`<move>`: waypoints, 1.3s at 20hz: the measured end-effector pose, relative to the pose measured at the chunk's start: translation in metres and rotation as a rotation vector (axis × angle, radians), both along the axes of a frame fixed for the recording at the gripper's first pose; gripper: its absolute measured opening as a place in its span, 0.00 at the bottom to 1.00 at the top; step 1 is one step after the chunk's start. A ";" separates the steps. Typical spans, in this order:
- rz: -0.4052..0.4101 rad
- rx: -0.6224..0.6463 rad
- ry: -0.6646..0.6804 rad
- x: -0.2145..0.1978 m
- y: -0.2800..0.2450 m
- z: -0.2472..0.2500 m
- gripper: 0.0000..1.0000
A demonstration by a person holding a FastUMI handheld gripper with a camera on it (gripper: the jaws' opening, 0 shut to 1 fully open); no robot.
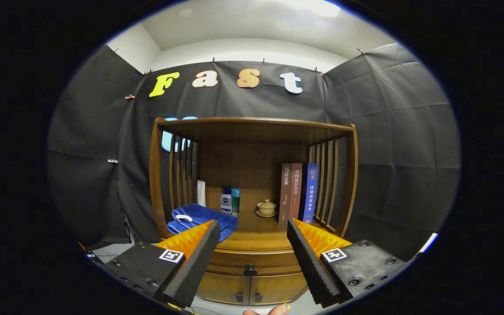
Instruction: Pull open the drawer, take out the items inside it, and place them on the countertop above the cabinet.
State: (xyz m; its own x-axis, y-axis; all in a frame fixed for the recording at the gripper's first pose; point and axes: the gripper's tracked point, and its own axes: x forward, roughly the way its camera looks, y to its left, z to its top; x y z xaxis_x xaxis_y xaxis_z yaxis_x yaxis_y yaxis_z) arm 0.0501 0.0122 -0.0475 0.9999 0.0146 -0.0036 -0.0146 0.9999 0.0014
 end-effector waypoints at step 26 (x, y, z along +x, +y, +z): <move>-0.007 0.022 0.194 0.119 0.009 -0.250 0.51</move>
